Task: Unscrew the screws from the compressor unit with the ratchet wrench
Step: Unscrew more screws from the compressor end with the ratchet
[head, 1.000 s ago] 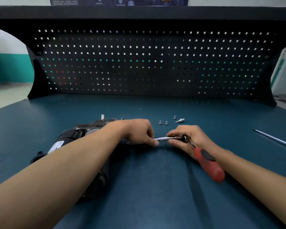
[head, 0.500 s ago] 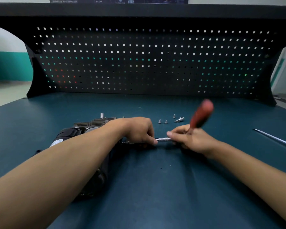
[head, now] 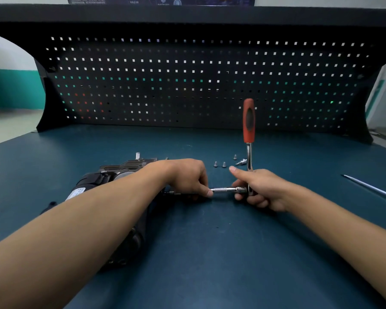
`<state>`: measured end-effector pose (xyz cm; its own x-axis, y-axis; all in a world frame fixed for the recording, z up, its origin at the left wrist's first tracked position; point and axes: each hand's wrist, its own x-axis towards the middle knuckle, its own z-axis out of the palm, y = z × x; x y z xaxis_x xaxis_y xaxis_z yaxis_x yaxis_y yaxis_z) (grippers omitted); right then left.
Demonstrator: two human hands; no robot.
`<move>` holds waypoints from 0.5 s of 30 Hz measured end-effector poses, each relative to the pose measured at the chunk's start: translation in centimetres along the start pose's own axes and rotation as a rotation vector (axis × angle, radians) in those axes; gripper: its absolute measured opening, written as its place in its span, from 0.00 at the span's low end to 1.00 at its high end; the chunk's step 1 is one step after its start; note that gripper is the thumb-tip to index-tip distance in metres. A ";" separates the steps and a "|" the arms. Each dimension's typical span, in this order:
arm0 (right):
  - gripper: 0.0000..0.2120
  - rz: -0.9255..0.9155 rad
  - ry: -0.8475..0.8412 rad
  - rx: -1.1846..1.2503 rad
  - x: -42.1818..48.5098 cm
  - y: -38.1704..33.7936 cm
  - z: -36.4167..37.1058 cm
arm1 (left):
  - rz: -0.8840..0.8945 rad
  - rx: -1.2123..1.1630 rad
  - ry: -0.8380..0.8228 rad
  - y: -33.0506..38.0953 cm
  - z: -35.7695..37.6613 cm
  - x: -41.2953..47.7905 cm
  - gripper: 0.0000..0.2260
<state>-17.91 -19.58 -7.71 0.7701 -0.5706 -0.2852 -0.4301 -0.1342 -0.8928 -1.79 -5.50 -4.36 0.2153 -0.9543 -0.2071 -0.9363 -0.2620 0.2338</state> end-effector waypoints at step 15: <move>0.26 0.069 -0.059 0.084 0.4 -0.1 -0.7 | 0.005 -0.033 0.004 -0.1 0.0 -0.1 0.11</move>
<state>-17.85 -20.35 -7.54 0.7675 -0.5272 -0.3646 -0.4436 -0.0263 -0.8958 -1.69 -5.35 -4.40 0.2118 -0.9562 -0.2020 -0.9277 -0.2617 0.2662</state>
